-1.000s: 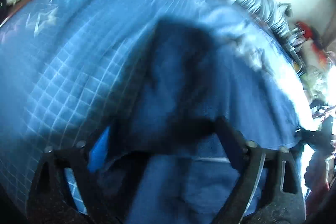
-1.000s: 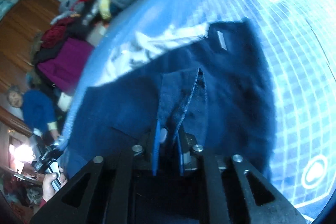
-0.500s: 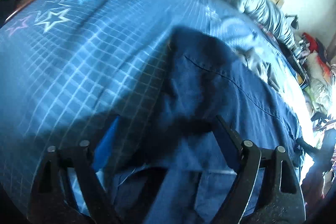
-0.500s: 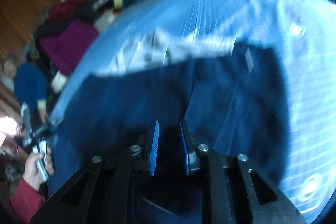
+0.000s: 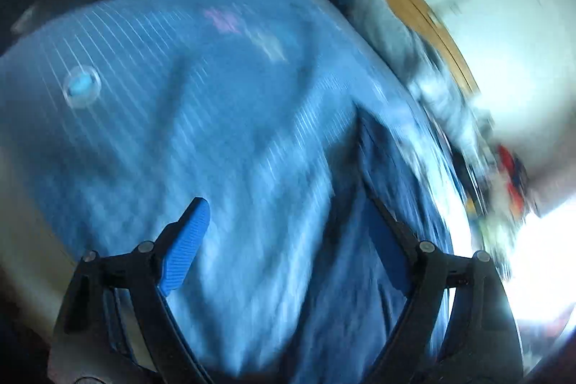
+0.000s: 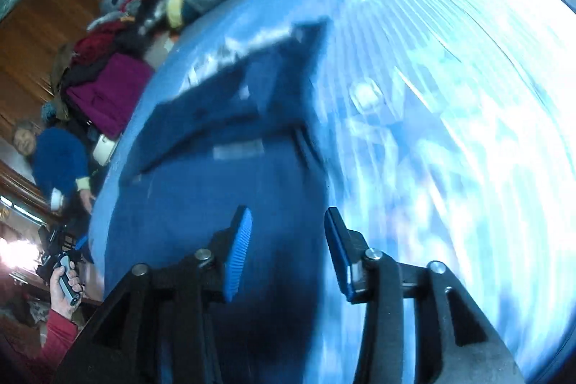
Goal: Fold small clothes
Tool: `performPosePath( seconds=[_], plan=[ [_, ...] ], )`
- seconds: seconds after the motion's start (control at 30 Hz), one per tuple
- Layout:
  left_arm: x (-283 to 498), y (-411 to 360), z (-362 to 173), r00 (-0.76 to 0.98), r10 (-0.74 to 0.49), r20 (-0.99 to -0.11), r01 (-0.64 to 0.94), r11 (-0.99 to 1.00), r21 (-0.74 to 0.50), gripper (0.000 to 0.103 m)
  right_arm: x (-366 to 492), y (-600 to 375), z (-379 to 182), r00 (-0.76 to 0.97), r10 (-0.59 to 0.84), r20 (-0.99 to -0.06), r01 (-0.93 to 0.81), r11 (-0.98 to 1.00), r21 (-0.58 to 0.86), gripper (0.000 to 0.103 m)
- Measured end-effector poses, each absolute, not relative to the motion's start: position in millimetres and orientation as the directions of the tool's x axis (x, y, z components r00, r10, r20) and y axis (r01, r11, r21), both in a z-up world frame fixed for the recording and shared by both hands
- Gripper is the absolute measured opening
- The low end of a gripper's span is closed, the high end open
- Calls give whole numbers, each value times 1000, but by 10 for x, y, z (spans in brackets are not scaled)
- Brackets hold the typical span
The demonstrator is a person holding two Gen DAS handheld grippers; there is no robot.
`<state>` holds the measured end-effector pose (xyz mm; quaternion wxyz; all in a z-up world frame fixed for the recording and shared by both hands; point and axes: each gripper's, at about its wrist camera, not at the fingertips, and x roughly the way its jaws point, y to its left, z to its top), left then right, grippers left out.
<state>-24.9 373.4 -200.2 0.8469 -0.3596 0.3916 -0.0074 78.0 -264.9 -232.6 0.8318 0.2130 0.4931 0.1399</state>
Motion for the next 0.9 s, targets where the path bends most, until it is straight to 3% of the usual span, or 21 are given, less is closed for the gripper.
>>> performPosePath(
  seconds=[0.1,0.2,0.3,0.9],
  plan=[
    [-470,3429,-2122,610,-425,-669,-159,761,-629,87,262,-2693,-2365,423,450,-786,-41,876,480,54],
    [-630,3283,-2308,560,-511,-653,-127,725,-677,87,-130,-2670,-2509,360,467,-808,-57,875,480,67],
    [-712,3300,-2456,531,-576,-621,-110,680,-725,87,-376,-2622,-2708,304,487,-819,-55,867,495,67],
    [-862,2993,-2574,349,-550,-759,-39,801,-597,87,-531,-2561,-3100,205,554,-807,-44,829,558,68]
  ],
)
